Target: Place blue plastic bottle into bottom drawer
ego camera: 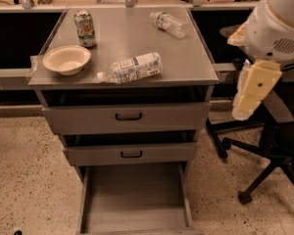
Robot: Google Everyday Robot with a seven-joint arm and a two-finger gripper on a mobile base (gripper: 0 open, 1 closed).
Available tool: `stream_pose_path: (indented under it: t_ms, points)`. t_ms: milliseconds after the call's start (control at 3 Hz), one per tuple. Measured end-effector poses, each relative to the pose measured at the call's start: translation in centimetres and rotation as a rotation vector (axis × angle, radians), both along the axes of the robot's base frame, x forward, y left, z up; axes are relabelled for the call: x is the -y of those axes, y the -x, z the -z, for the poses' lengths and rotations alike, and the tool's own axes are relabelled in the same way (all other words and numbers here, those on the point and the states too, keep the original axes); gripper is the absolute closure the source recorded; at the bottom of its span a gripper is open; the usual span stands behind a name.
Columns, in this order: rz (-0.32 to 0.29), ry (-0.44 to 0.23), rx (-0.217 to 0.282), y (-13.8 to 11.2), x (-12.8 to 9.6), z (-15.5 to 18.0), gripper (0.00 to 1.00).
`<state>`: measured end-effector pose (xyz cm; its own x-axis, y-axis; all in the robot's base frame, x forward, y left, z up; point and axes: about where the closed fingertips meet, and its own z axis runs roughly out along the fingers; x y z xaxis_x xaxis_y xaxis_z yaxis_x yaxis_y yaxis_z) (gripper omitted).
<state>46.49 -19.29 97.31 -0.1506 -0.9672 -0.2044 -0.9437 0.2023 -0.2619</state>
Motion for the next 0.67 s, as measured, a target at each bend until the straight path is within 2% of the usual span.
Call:
stream_pose_path:
  t_ms: [667]
  points:
    - [-0.257, 0.035, 0.006, -6.7, -7.7, 0.9, 0.00]
